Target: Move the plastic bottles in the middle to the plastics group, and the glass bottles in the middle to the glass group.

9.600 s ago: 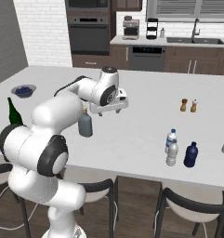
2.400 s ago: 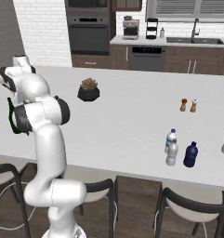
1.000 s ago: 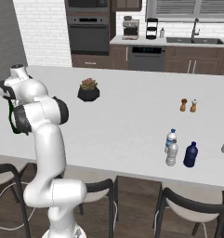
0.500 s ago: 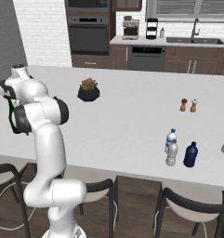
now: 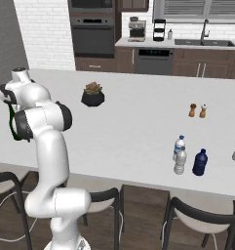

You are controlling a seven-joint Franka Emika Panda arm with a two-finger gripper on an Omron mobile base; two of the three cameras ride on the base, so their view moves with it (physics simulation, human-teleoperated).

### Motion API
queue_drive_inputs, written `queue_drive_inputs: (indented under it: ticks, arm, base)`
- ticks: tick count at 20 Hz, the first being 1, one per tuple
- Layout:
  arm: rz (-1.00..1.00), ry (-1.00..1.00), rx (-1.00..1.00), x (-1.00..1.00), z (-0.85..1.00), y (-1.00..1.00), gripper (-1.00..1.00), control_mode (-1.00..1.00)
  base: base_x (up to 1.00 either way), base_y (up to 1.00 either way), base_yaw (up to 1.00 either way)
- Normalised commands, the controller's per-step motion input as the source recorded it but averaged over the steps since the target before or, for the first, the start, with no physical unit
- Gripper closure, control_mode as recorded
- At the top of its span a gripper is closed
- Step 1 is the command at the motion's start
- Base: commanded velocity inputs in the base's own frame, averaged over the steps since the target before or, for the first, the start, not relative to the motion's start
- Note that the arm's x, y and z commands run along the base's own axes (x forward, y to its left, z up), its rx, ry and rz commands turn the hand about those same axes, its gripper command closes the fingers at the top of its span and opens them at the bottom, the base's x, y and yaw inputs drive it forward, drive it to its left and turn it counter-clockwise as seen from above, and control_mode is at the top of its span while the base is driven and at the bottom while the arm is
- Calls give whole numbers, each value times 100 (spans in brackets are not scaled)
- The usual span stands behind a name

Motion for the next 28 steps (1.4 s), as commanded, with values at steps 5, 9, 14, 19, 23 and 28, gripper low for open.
queue_drive_inputs:
  ticks: [5, 9, 14, 19, 23, 28]
  arm:
    - [0, 0, -1, -1, 5, 0, -100, -100]
    - [-3, -1, 0, -9, 30, 0, -100, -100]
    - [-11, 0, 0, -21, 30, -12, -100, -100]
    - [-19, 0, 2, -48, 0, -55, -100, -100]
    - [-22, 0, 5, -54, 0, -59, -100, -100]
    - [-27, 0, 11, -74, -4, -71, -100, -100]
  base:
    - [0, 0, 0]
    - [0, 0, 0]
    - [0, 0, 0]
    - [0, 0, 0]
    - [0, 0, 0]
    - [0, 0, 0]
